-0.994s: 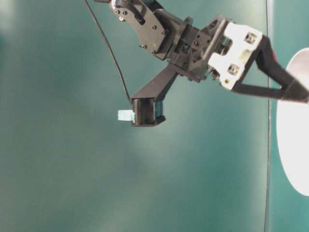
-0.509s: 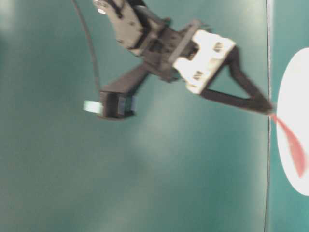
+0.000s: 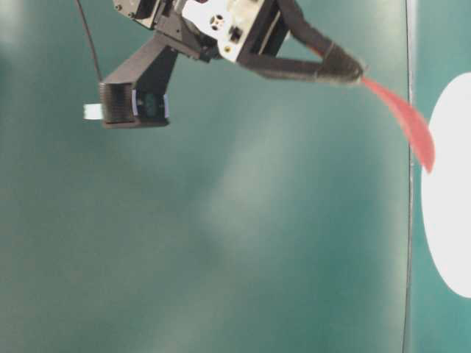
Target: Scoop the yellow hexagonal prism block from the bowl with a spoon using the right arm.
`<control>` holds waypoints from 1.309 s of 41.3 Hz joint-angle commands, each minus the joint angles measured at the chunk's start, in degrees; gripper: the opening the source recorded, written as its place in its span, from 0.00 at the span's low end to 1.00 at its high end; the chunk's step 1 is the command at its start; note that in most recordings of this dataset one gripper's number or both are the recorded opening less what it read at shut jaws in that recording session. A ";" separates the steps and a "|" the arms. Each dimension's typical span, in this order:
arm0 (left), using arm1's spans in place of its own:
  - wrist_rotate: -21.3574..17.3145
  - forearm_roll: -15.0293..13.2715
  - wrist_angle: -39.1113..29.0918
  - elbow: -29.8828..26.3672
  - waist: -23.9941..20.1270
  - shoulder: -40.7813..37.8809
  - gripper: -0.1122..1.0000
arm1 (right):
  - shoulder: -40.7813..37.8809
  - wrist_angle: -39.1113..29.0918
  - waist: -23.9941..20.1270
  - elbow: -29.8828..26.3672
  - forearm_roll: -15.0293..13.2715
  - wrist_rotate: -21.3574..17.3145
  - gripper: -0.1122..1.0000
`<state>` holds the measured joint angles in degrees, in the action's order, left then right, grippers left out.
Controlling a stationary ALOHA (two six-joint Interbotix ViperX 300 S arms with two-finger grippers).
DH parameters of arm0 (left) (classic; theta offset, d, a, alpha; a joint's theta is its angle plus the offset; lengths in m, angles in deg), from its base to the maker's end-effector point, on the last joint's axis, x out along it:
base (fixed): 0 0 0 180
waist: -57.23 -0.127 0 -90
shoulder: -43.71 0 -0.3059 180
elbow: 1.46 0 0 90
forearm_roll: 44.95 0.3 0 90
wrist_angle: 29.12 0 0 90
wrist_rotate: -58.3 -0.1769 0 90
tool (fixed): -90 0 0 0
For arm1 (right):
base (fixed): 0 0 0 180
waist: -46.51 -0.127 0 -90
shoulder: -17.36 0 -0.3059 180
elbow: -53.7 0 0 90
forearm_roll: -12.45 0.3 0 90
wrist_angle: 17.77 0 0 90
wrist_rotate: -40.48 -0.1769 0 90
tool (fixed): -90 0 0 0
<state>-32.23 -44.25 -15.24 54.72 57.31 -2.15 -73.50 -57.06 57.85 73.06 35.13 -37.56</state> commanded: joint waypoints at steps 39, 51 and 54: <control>-0.35 0.18 0.53 -1.58 0.00 -0.26 0.10 | -8.17 -18.28 1.67 -12.66 -3.43 -2.81 0.33; -0.35 0.18 0.53 -1.58 0.00 -0.26 0.10 | -11.69 -20.30 0.26 -15.82 -3.69 1.58 0.33; -0.35 0.18 0.53 -1.58 0.00 -0.26 0.10 | -12.83 -20.30 -0.26 -16.44 -3.78 1.85 0.33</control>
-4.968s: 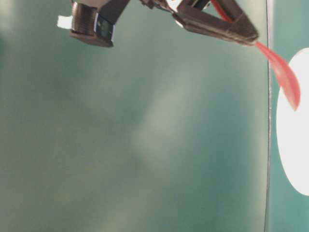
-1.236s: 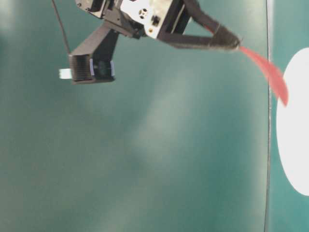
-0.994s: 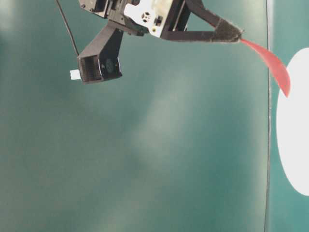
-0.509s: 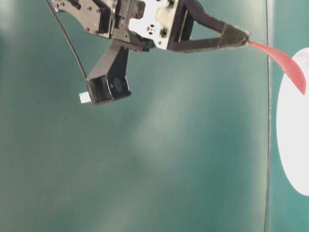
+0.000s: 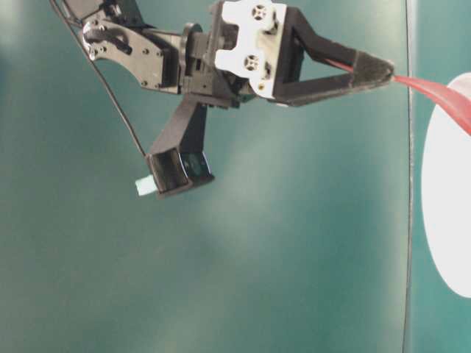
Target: Scoop the yellow hexagonal prism block from the bowl with a spoon using the right arm.
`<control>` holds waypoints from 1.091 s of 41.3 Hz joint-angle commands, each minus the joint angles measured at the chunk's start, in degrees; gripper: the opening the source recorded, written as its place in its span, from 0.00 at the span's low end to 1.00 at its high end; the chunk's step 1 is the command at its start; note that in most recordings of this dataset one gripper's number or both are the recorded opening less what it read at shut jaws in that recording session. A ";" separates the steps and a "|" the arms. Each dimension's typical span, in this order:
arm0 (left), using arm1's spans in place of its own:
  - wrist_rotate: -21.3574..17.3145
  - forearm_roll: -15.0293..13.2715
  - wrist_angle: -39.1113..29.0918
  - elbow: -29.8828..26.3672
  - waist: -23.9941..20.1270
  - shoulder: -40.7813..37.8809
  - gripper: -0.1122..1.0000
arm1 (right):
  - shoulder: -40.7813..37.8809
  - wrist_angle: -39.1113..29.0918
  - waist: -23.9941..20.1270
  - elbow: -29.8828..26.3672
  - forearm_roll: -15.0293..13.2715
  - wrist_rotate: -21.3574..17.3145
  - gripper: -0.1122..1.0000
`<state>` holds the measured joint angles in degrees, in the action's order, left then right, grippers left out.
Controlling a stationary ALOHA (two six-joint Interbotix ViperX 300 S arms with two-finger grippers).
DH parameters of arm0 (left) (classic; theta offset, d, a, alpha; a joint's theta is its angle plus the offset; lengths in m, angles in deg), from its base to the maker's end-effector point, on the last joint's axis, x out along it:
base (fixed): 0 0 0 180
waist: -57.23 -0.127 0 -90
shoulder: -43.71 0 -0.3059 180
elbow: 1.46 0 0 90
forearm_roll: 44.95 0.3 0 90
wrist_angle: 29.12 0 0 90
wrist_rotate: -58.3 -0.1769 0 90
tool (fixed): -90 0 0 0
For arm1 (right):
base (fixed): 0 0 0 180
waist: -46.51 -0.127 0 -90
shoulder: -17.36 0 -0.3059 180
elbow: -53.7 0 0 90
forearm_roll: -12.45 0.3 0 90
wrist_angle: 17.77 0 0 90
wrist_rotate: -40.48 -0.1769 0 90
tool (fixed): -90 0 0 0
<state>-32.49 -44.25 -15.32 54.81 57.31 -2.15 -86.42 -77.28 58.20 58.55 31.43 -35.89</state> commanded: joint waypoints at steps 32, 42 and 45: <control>-0.09 0.18 0.70 -1.76 0.00 -0.26 0.10 | -5.10 4.04 -2.37 -2.46 -0.09 0.35 0.33; 0.00 0.18 0.70 -1.67 0.00 -0.26 0.10 | -6.06 6.77 -2.29 -2.55 -0.09 -0.09 0.33; -0.09 0.18 0.70 -1.67 0.00 -0.26 0.10 | -6.06 7.82 -2.11 -2.55 -0.18 -0.53 0.33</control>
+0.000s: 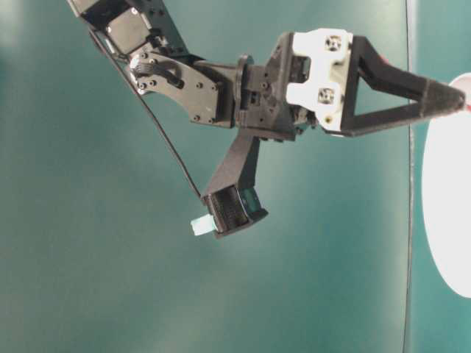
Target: Scoop the yellow hexagonal prism block from the bowl with a spoon using the right arm.
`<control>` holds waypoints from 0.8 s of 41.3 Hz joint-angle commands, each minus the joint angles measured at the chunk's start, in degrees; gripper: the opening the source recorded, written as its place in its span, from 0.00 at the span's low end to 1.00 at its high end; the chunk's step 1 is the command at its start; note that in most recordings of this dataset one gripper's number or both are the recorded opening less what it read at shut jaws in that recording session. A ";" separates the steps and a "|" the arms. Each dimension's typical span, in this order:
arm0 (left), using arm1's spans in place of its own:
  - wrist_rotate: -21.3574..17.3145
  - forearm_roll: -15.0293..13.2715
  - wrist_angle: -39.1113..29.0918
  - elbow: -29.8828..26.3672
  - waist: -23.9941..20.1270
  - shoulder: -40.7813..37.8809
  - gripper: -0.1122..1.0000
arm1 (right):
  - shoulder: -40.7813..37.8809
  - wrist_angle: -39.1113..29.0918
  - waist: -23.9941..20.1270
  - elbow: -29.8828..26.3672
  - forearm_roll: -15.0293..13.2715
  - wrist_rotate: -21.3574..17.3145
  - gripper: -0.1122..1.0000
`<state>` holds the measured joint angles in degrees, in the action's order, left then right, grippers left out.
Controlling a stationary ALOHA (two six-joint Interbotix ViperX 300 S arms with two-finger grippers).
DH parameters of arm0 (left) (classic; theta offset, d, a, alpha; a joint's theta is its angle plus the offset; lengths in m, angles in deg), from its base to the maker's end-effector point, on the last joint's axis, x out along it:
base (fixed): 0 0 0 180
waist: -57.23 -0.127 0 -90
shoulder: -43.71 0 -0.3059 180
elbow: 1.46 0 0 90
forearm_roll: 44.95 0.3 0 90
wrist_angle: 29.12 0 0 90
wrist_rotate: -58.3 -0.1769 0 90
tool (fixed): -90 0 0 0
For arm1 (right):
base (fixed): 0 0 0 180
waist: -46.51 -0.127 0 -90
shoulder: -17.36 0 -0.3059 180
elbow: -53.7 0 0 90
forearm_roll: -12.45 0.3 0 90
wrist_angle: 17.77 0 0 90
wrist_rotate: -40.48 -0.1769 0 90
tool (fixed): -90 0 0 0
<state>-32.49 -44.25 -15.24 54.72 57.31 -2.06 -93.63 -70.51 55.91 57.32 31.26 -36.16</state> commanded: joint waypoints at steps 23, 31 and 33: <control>0.00 0.18 0.62 -1.67 0.00 -0.26 0.10 | 1.76 10.28 1.23 -2.81 -0.79 -0.35 0.33; 0.00 0.18 0.62 -1.67 0.00 -0.35 0.10 | 4.22 7.21 1.23 -3.16 -0.79 -0.35 0.33; 0.00 0.18 0.62 -1.67 0.00 -0.26 0.10 | 4.57 6.06 1.32 -3.16 -0.79 -0.35 0.33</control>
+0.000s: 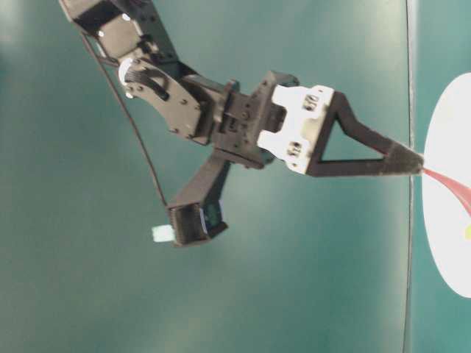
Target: Scoop the yellow hexagonal prism block from the bowl with a spoon using the right arm.
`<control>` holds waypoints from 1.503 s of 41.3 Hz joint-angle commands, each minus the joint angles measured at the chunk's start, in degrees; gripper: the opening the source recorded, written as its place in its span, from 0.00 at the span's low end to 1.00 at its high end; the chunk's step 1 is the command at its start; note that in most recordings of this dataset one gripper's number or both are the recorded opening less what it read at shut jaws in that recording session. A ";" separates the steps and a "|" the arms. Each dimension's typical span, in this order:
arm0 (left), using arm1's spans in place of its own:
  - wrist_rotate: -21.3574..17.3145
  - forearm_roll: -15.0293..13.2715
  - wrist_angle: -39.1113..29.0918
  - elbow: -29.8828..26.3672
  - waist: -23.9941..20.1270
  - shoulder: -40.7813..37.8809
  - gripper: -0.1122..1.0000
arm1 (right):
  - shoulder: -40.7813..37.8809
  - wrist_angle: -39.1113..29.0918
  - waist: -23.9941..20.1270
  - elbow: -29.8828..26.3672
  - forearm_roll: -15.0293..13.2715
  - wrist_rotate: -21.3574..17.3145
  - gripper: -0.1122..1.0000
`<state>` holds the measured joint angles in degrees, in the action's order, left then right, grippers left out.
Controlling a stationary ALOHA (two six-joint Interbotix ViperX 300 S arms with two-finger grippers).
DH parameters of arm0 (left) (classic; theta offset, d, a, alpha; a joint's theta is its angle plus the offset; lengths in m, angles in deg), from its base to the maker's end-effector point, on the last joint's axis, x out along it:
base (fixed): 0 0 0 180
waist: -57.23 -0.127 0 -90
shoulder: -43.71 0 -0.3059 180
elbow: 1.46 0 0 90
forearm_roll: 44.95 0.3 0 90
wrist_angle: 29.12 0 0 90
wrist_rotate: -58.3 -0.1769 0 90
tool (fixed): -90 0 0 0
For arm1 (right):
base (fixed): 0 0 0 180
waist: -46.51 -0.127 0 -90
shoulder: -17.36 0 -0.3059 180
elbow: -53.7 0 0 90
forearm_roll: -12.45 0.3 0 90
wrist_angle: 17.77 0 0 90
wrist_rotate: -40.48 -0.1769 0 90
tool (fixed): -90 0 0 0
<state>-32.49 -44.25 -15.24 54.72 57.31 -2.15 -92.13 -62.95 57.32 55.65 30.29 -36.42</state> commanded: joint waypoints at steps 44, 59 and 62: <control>0.00 0.18 0.62 -1.67 0.00 -0.26 0.10 | 4.57 -19.16 0.53 -2.02 0.18 -0.88 0.33; 0.00 0.18 0.62 -1.67 0.00 -0.26 0.10 | 1.76 -21.01 0.62 -4.22 0.62 -1.23 0.33; 0.00 0.18 0.53 -1.58 0.00 -0.26 0.10 | 1.23 -21.53 0.53 -4.57 0.70 -1.23 0.33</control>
<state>-32.49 -44.16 -15.24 54.81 57.31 -2.15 -91.60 -83.96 57.94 52.75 30.55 -37.74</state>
